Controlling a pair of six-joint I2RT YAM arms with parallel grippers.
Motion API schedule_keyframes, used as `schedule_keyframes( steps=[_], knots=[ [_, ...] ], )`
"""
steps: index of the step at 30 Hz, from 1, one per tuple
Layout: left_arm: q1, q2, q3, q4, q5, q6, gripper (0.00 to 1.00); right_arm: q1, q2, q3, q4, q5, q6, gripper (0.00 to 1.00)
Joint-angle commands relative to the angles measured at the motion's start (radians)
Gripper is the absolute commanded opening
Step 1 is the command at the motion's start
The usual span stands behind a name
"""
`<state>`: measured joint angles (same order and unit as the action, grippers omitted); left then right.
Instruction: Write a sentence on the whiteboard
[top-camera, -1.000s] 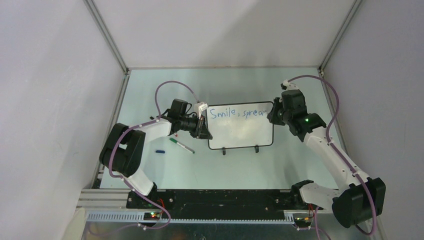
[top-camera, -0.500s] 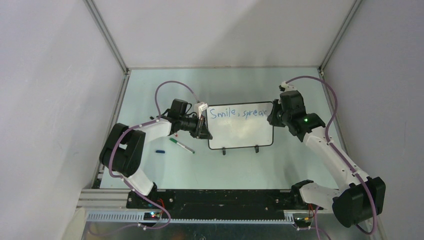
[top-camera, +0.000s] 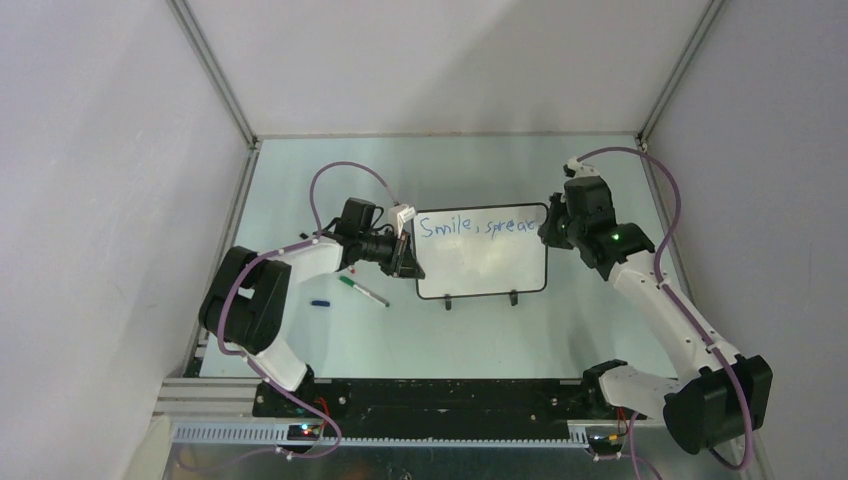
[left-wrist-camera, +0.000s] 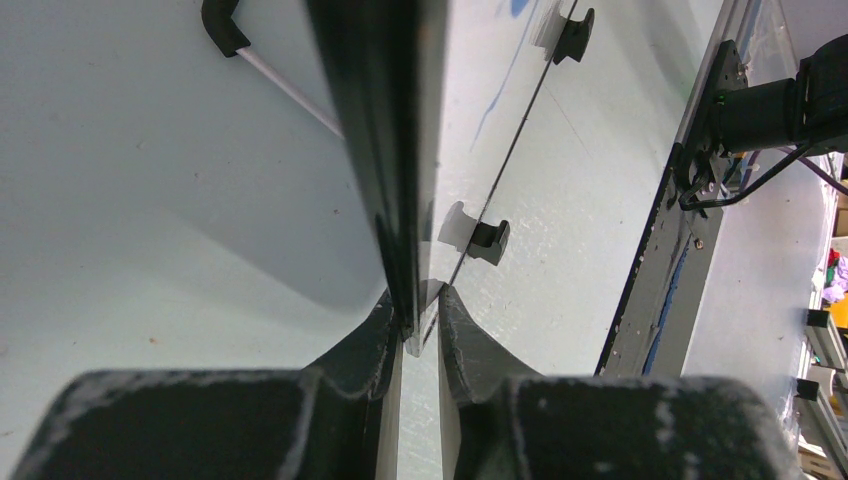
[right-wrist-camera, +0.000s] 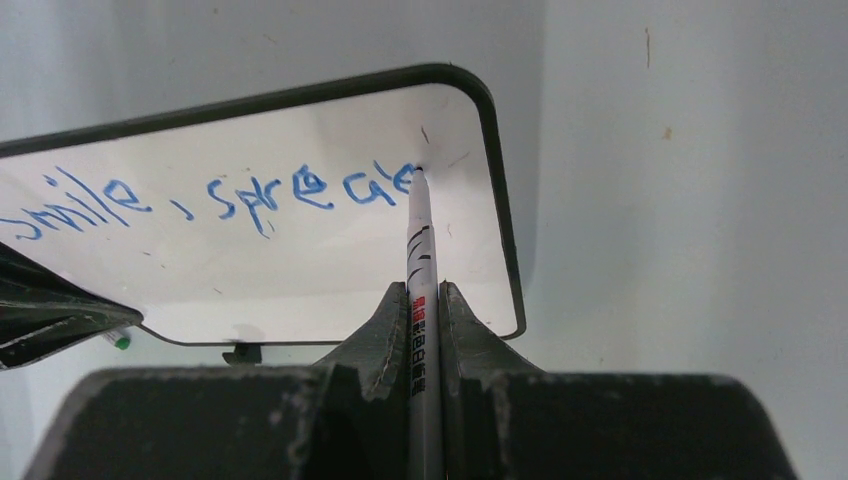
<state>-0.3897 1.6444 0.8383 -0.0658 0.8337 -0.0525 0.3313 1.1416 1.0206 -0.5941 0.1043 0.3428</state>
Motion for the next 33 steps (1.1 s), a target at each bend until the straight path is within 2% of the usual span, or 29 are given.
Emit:
schedule_keyframes(
  steps=[1, 20, 33],
  knots=[
    [-0.005, 0.008, 0.001, -0.047, -0.08, 0.04, 0.0, -0.006, 0.013, 0.072, 0.037, 0.002, -0.003, 0.0],
    [-0.006, 0.011, 0.002, -0.05, -0.082, 0.04, 0.0, -0.012, 0.048, 0.107, 0.01, 0.011, -0.002, 0.0],
    [-0.007, 0.012, 0.0, -0.046, -0.083, 0.036, 0.0, -0.013, 0.014, 0.032, -0.003, 0.018, -0.005, 0.0]
  ],
)
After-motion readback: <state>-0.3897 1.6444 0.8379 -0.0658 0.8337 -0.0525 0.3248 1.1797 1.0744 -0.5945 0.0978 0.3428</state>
